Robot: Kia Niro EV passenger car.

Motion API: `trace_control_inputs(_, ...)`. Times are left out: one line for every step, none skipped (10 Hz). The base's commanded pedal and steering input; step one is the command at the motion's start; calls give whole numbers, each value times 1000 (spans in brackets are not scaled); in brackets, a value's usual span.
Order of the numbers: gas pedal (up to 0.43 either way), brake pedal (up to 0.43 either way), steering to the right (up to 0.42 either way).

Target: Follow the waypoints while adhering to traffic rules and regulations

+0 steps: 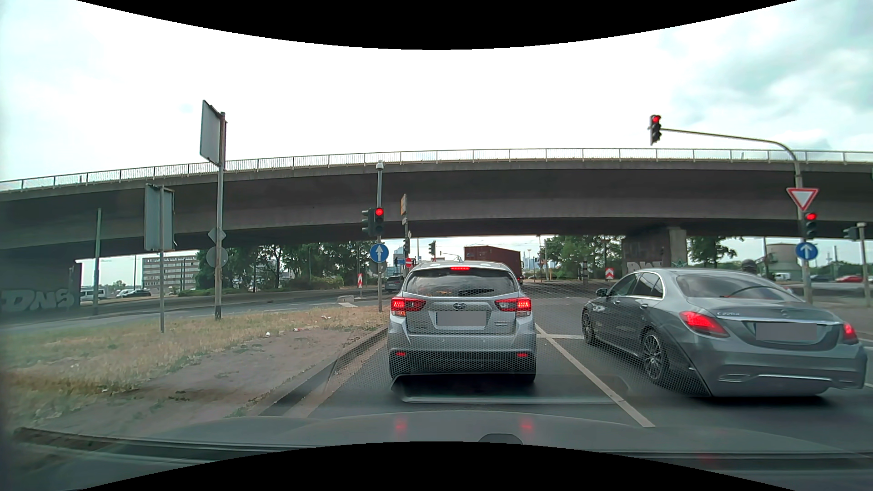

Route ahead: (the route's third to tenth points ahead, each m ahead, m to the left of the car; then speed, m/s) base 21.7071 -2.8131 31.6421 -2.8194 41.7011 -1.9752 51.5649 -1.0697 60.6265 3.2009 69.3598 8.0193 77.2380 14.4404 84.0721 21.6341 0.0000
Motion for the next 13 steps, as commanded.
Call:
trace_control_inputs(0,256,-1)
trace_control_inputs(0,250,-1)
trace_control_inputs(0,256,-1)
trace_control_inputs(0,256,-1)
trace_control_inputs(0,262,-1)
trace_control_inputs(0,262,-1)
trace_control_inputs(0,262,-1)
trace_control_inputs(0,262,-1)
trace_control_inputs(0,262,-1)
trace_control_inputs(0,256,-1)
trace_control_inputs(0,256,-1)
trace_control_inputs(0,256,-1)
trace_control_inputs(0,256,-1)
